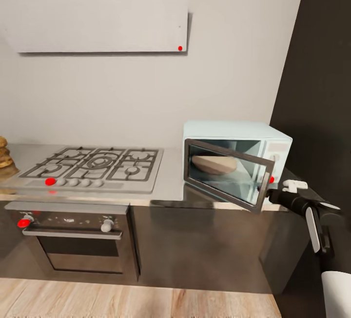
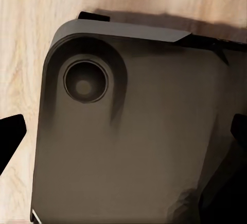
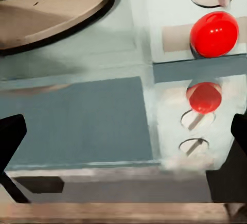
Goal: In the kitchen, take the popcorn bag from the countertop, put it into the microwave, and heat it until the popcorn is cooked so the cooked popcorn ends up inside the bag.
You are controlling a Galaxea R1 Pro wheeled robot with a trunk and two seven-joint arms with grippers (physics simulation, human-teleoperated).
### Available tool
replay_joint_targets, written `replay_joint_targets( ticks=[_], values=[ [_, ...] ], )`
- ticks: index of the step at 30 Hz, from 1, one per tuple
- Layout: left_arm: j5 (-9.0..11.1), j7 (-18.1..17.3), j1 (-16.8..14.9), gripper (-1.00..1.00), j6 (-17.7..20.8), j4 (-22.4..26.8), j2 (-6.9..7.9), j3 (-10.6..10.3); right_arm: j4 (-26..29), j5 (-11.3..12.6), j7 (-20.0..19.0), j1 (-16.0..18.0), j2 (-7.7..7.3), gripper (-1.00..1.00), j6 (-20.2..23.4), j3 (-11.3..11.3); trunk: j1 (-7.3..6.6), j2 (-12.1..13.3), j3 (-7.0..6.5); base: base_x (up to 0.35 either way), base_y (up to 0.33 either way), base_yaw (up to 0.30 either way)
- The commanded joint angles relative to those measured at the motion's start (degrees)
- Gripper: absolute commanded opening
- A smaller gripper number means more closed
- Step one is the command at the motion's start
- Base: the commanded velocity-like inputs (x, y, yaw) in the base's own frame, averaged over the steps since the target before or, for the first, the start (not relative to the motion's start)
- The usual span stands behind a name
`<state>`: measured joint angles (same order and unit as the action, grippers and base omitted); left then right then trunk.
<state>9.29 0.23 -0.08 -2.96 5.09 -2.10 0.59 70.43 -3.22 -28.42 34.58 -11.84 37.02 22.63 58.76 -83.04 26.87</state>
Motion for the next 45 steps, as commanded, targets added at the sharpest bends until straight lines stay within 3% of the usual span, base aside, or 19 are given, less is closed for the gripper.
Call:
replay_joint_targets(
  ticks=[1, 14, 26, 34, 39, 45],
  values=[
    [0.4, 0.0, 0.0, 1.00, -0.1, 0.0, -0.01, 0.0, 0.1, -0.2, -0.5, 0.1, 0.00, 1.00, 0.3, 0.1, -0.03, 0.0, 0.06, -0.264, 0.217, 0.000],
    [0.4, -0.1, 0.0, 1.00, -0.2, 0.0, -0.01, 0.0, 0.1, -0.5, -0.6, 0.1, 0.07, 1.00, 0.6, 0.0, -0.03, 0.0, 0.06, -0.183, 0.228, 0.000],
    [0.4, -0.1, 0.0, 1.00, -0.2, 0.0, -0.01, 0.0, 0.6, -0.8, -0.6, 0.1, -0.08, 1.00, 1.3, 0.1, -0.03, 0.0, 0.06, -0.032, 0.312, 0.000],
    [0.4, -0.1, 0.0, 1.00, -0.2, 0.0, 0.02, -0.1, 1.1, -0.9, -0.7, 0.1, -0.11, 1.00, 5.5, 0.1, -0.03, 0.0, 0.06, 0.000, 0.280, 0.000],
    [0.4, -0.3, 0.0, 1.00, -0.2, 0.1, 0.11, -0.1, 1.1, -1.7, -0.7, 0.1, -1.36, 1.00, 5.6, 0.1, -0.03, 0.0, 0.06, -0.063, 0.022, 0.000],
    [0.4, -0.2, 0.0, 1.00, -0.2, 0.1, 0.02, 0.0, 1.0, -2.0, -1.3, 0.1, -1.68, 1.00, 5.6, 0.1, -0.03, 0.0, 0.06, -0.302, 0.001, 0.000]
  ],
)
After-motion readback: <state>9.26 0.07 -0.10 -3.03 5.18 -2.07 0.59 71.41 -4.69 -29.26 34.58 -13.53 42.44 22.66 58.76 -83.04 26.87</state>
